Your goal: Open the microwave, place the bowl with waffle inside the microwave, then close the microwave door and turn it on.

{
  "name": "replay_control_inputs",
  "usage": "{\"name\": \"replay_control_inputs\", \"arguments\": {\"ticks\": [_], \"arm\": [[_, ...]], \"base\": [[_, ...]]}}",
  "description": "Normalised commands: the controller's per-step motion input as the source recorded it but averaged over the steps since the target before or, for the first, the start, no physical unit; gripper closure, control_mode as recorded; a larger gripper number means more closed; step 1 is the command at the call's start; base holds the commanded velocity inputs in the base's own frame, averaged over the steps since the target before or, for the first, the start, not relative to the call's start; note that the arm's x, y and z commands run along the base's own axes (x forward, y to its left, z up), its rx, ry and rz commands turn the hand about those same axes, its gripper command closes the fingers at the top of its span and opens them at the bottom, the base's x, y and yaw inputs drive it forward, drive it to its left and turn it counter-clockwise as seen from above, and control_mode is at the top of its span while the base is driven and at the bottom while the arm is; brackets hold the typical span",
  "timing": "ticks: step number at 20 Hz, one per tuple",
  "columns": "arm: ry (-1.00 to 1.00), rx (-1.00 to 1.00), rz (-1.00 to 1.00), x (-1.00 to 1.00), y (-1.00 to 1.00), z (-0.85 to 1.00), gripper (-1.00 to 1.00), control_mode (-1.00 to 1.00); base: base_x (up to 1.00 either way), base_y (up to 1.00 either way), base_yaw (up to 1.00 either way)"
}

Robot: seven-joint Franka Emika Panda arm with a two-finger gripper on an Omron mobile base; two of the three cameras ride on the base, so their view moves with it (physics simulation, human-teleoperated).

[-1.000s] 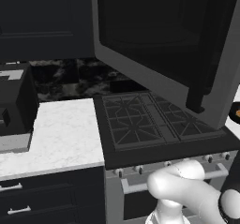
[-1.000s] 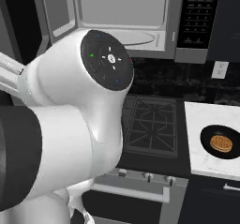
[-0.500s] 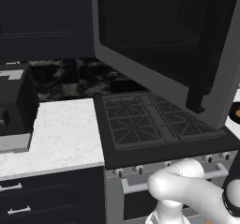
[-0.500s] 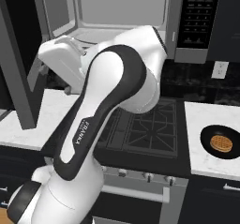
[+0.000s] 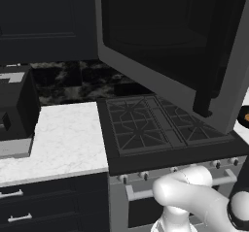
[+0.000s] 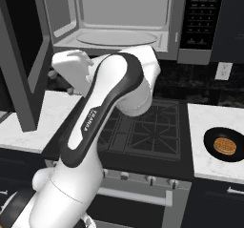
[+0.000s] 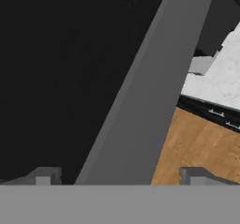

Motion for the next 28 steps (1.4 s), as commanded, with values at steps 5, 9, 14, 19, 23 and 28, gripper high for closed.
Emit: {"name": "replay_control_inputs", "arguments": {"ticks": [5,9,14,19,23,28], "arm": [[-0.10,0.07,0.32,0.08,0.62,0.00,-1.00,-1.00],[-0.34,0.00,0.31,-0.35,0.63,0.07,-1.00,-1.00],[-0.41,0.00,0.29,-0.61,0.68,0.11,-1.00,-1.00],[-0.41,0.00,0.23,-0.49,0.57,0.08,-1.00,-1.00],[-0.21,0.06,0.02,-0.05,0.19,0.01,-1.00,-1.00],[-0.14,0.09,-0.04,0.00,0.29,0.00,-1.00,-1.00]], "base": [[0.00,0.00,0.00],[0.00,0.00,0.00],[0.00,0.00,0.00],[0.00,0.00,0.00],[0.00,0.00,0.00],[0.00,0.00,0.00]]}}
